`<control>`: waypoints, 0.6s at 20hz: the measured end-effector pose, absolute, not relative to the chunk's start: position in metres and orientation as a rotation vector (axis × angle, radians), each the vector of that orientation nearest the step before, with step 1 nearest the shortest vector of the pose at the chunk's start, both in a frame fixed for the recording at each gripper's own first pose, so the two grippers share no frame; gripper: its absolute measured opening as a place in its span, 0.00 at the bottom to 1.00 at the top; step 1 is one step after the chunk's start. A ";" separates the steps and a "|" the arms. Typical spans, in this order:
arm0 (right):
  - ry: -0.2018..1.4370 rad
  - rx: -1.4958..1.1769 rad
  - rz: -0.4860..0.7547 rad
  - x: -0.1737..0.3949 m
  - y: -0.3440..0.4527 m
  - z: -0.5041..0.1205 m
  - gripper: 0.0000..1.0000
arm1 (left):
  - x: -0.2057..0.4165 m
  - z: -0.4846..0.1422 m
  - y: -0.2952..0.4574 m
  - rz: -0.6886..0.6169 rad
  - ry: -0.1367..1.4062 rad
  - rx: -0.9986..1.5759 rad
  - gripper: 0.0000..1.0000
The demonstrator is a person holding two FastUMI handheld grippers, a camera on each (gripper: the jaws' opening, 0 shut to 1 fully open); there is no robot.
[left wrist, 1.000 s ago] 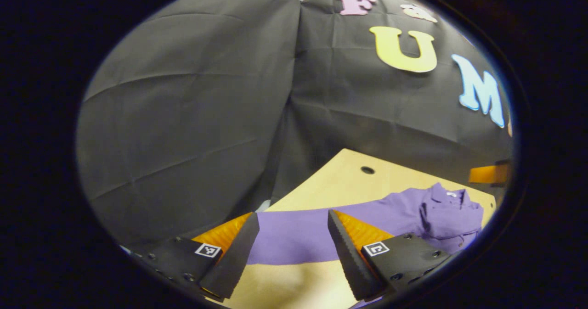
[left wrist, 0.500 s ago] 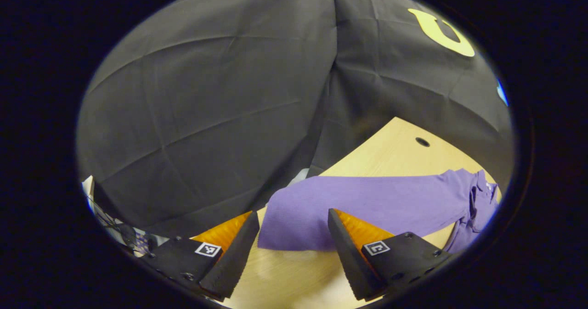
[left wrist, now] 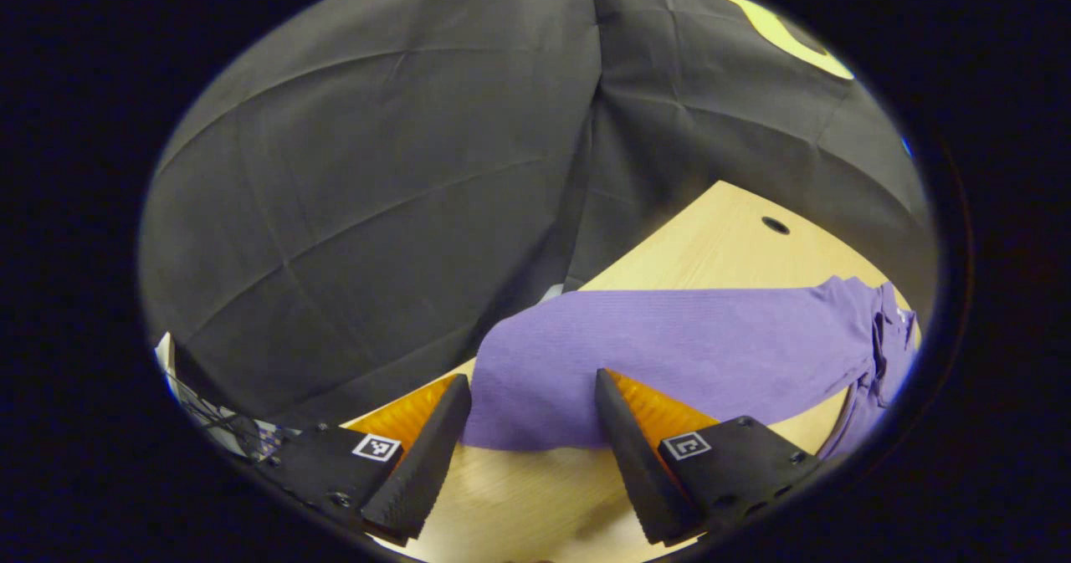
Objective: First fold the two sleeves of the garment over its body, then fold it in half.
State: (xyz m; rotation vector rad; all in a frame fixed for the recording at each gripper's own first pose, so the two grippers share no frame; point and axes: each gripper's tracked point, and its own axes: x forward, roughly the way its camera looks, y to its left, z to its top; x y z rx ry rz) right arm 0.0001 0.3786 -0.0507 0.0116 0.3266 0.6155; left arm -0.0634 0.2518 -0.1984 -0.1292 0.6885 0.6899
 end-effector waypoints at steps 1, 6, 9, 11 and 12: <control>0.326 0.017 0.621 -0.001 0.380 -0.050 0.98 | -0.060 -0.196 0.250 0.676 0.690 -0.128 0.90; 0.336 0.046 0.627 -0.003 0.377 -0.050 0.98 | -0.025 -0.206 0.213 0.620 0.679 -0.137 0.42; 0.337 0.058 0.614 -0.004 0.367 -0.051 0.98 | -0.028 -0.206 0.208 0.609 0.683 -0.118 0.21; 0.339 0.062 0.599 -0.004 0.358 -0.053 0.98 | -0.025 -0.204 0.211 0.590 0.675 -0.126 0.08; 0.341 0.067 0.591 -0.004 0.352 -0.053 0.98 | -0.024 -0.203 0.212 0.579 0.671 -0.132 0.08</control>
